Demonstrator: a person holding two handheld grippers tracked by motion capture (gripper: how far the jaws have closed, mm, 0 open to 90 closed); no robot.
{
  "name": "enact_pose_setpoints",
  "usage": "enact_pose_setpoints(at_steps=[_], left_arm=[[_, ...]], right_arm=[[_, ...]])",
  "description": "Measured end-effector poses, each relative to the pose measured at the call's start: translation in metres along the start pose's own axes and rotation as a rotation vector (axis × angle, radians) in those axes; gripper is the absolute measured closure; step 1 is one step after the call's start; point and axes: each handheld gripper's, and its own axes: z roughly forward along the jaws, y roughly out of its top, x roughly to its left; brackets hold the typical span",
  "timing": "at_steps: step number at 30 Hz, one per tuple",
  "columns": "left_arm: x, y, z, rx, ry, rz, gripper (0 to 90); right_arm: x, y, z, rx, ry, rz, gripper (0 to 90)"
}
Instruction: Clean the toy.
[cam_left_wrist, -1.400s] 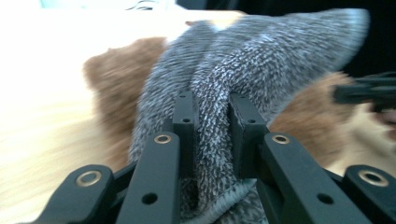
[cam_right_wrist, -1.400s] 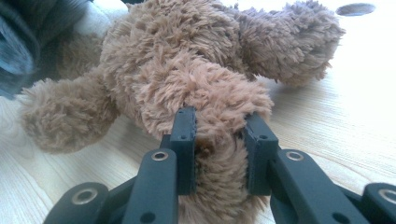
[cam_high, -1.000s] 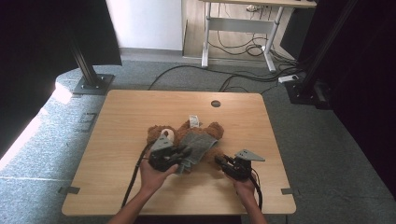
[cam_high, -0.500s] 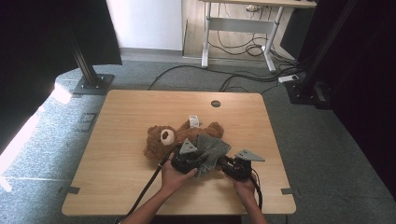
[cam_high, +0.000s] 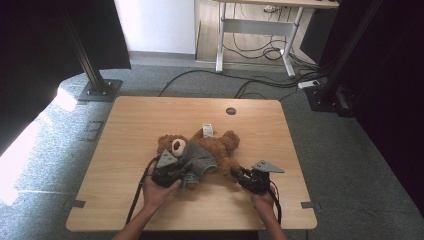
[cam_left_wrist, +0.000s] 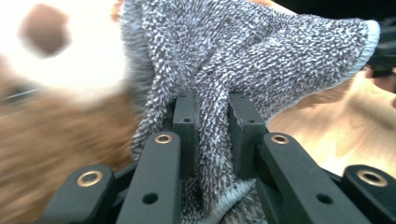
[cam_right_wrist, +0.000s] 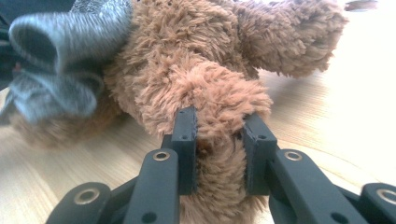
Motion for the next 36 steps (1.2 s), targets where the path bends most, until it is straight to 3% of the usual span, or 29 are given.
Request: enact_pose_setpoints(at_steps=[10,13,14,15,16,17,18,19,24,26,28,32,36], left_arm=[[0.037,-0.011,-0.035,-0.023,0.069,-0.047,74.8],[0.053,-0.022,-0.042,-0.013,0.109,-0.087,74.8],[0.053,-0.022,-0.042,-0.013,0.109,-0.087,74.8],[0.062,-0.026,-0.046,-0.016,0.129,-0.115,74.9],[0.062,-0.026,-0.046,-0.016,0.129,-0.115,74.9],[0.071,-0.031,-0.049,-0.012,0.137,-0.149,74.9],[0.071,-0.031,-0.049,-0.012,0.137,-0.149,74.8],[0.077,-0.035,-0.05,-0.013,0.138,-0.174,74.7],[0.08,-0.039,-0.05,-0.015,0.121,-0.188,74.5],[0.078,-0.037,-0.049,-0.012,0.118,-0.182,74.4],[0.077,-0.036,-0.048,-0.012,0.115,-0.177,74.4],[0.075,-0.035,-0.045,0.003,0.112,-0.164,74.1],[0.076,-0.034,-0.044,0.005,0.11,-0.162,74.0]], right_arm=[[0.001,-0.001,0.0,0.008,0.022,-0.007,70.8],[0.001,-0.001,0.0,0.01,0.025,-0.008,70.8],[0.001,-0.001,0.0,0.01,0.025,-0.008,70.8],[0.001,-0.001,-0.001,0.011,0.024,-0.006,70.8],[0.001,-0.001,-0.001,0.011,0.024,-0.006,70.8],[0.0,-0.002,-0.002,0.01,0.022,-0.002,70.6],[0.0,-0.002,-0.002,0.01,0.022,-0.002,70.6],[-0.001,-0.002,-0.003,0.008,0.022,0.007,69.8],[0.0,-0.001,-0.006,-0.001,0.027,0.0,64.6],[0.003,0.003,-0.01,-0.027,0.012,-0.013,54.7],[0.003,0.006,-0.012,-0.033,0.015,-0.009,52.1],[0.002,0.027,-0.026,-0.106,0.011,0.025,39.8],[0.004,0.047,-0.027,-0.117,0.004,0.024,35.3]])
